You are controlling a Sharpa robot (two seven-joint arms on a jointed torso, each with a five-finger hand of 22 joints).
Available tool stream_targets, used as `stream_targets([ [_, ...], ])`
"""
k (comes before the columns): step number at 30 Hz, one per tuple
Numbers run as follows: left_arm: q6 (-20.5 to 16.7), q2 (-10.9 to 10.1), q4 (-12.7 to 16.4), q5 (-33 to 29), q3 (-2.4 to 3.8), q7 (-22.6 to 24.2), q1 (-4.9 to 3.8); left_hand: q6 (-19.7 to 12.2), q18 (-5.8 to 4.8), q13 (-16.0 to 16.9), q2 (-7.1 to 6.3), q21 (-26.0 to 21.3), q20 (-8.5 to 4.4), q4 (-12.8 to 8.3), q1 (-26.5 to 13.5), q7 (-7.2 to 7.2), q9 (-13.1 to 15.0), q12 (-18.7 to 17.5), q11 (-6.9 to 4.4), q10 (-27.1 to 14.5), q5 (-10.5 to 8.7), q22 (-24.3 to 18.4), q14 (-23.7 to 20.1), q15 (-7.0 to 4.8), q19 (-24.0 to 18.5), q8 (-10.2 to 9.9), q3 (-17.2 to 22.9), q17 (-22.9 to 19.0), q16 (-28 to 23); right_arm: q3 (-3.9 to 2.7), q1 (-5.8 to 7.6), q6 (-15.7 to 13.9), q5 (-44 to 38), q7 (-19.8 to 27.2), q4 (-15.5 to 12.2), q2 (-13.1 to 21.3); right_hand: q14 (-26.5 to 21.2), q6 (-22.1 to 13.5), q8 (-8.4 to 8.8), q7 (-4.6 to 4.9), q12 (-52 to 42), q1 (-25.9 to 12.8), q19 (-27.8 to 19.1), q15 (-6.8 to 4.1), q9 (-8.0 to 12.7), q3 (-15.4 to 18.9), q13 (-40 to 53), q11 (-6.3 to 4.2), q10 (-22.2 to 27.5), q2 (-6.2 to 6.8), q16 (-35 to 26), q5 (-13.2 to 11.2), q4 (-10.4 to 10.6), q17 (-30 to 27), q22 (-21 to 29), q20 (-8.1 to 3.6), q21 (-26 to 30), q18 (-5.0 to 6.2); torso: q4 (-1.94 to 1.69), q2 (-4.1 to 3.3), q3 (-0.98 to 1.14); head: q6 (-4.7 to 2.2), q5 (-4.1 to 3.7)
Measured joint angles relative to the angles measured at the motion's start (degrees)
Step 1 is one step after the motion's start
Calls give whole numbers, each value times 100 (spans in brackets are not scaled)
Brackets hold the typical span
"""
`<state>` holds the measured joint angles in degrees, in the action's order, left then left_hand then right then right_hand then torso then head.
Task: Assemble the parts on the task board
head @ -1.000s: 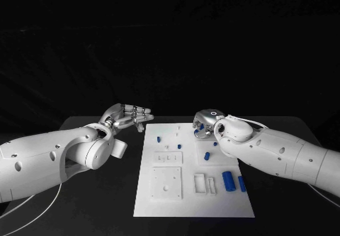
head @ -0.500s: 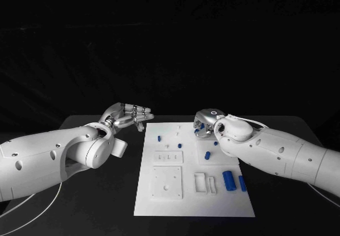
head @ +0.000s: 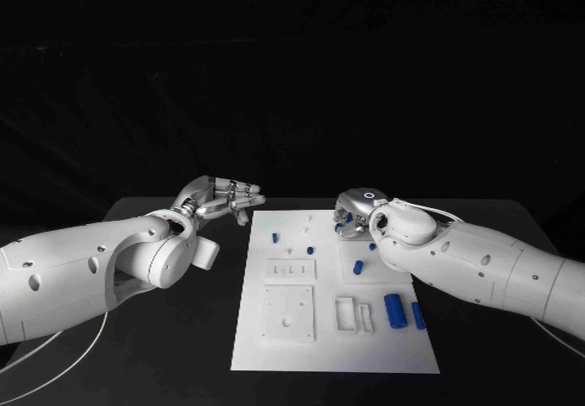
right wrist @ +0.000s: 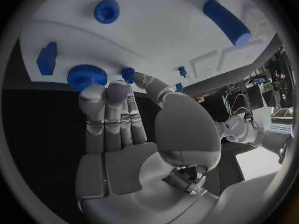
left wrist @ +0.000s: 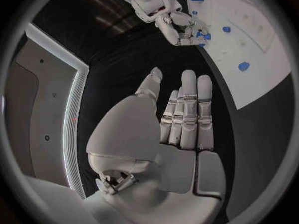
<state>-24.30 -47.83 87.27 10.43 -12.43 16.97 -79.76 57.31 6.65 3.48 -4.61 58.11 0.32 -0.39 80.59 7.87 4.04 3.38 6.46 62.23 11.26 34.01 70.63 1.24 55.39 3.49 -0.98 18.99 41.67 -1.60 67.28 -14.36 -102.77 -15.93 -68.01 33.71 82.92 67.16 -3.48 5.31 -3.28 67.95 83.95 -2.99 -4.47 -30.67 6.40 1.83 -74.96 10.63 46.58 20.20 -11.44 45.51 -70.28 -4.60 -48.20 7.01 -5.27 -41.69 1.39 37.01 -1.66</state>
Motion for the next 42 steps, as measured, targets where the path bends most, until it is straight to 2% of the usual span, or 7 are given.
stream_targets([
  [4,0,0,-9,0,0,-1,0,0,-1,0,0,0,0,7,0,0,0,0,0,0,-63,0,0,0,0,0,7,0,0,0,0,-78,-10,-28,-15,2,0,0,0,0,0,0,0,0,0,45,42,-10,-10,0,0,0,45,0,-19,0,29,-1,-2,0,-1,-8,1],
  [15,-1,2,-18,0,-1,-4,0,0,-5,-1,0,0,0,7,0,0,-1,0,0,0,-63,-1,0,0,0,0,7,1,0,0,-1,-105,-7,-65,3,-23,0,0,0,0,0,0,0,0,1,62,69,-10,-10,0,0,-23,62,0,-60,0,74,-4,-10,-13,-7,-14,-12],
  [21,0,5,-22,1,-1,-7,0,0,-9,-1,0,0,0,23,0,0,-1,0,0,0,-63,9,0,0,0,0,23,-6,0,0,-16,-61,-2,-69,46,-45,0,0,0,0,0,0,0,0,1,62,76,-10,-10,0,0,-23,62,0,-90,0,107,-6,-18,-19,-9,-2,-16],
  [31,0,13,-45,2,-1,-14,0,0,-15,-2,0,0,0,38,0,0,-1,0,0,0,-63,12,0,0,0,0,8,-6,0,1,-38,67,-1,-76,72,-44,0,-1,0,0,1,0,-1,0,2,62,74,-10,-9,0,0,-23,62,-1,-113,1,131,-16,-10,-23,-16,27,-18],
  [35,0,14,-50,2,-2,-17,0,0,33,-2,1,0,0,38,0,0,-1,0,0,0,-63,13,0,0,0,0,8,-6,0,0,-38,93,-1,-77,72,-41,-2,21,0,-15,1,0,-1,-1,1,60,80,-9,-9,0,0,-23,60,-1,-143,1,148,-38,-14,-23,-17,35,-12],
  [40,0,14,-58,1,-2,-20,0,0,47,-2,1,0,0,38,0,0,-1,0,0,0,-63,13,0,0,0,0,8,-5,0,-1,-42,82,-1,-76,70,-40,-12,283,-17,-51,14,137,3,-69,-50,-159,120,-73,-198,-138,-1,-314,-41,-1,-206,-3,168,-44,-17,-21,-17,42,-3],
  [42,0,17,-61,1,-2,-20,0,0,46,-2,1,-1,0,38,0,0,-1,0,0,0,-63,13,0,0,0,0,8,-5,0,-1,-43,55,0,-69,61,-39,5,416,-23,-81,13,117,15,-89,-87,-295,165,-80,-270,-200,-1,-412,-82,-1,-236,-40,168,-65,-17,-20,-17,44,1],
])
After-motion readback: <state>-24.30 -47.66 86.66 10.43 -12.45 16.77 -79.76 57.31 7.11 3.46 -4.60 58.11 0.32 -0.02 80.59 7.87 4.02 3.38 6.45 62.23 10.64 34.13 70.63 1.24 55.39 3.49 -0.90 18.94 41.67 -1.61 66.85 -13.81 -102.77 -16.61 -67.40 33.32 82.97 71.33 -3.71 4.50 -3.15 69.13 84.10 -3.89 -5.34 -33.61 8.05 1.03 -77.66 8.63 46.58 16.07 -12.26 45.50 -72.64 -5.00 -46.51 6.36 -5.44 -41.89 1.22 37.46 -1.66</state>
